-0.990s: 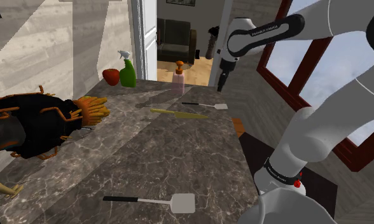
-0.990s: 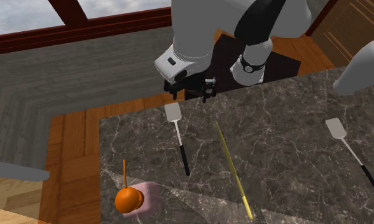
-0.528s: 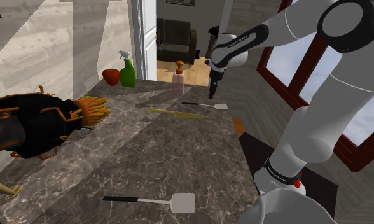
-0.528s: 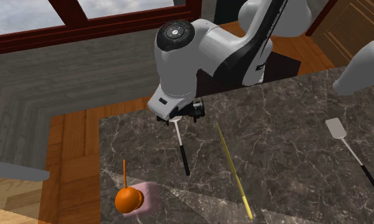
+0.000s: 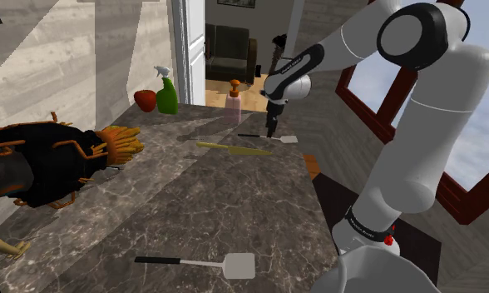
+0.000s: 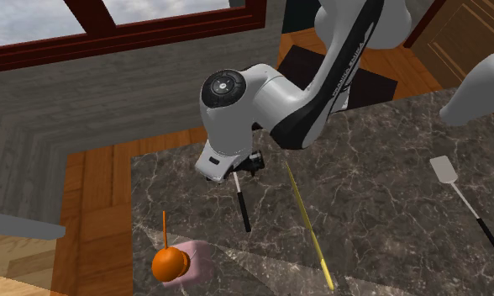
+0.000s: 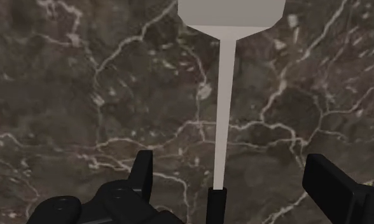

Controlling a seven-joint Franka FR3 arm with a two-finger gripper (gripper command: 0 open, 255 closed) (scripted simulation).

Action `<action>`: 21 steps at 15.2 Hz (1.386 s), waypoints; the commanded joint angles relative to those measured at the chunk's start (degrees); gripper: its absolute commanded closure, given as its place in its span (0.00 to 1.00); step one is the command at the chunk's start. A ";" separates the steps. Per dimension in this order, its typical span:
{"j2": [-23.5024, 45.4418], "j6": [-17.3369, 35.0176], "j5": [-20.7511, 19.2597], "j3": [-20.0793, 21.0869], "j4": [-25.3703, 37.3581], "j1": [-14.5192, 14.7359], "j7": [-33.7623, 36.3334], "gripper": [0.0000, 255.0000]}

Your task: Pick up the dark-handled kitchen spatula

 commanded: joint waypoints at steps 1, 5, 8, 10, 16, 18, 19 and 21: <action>1.37 1.46 1.26 0.29 -0.28 -0.16 -0.96 0.00; 2.37 2.52 2.20 0.54 -0.51 -0.34 -1.69 1.00; 2.38 2.53 2.21 0.55 -0.52 -0.34 -1.69 1.00; 2.38 2.53 2.21 0.55 -0.52 -0.34 -1.70 1.00; 1.10 1.17 1.01 0.22 -0.22 -0.11 -0.78 1.00; -0.16 -0.21 -0.13 -0.06 0.12 0.08 0.08 1.00; -0.77 -0.90 -0.68 -0.17 0.30 0.15 0.49 1.00; -1.96 -2.31 -1.71 -0.35 0.72 0.28 1.28 1.00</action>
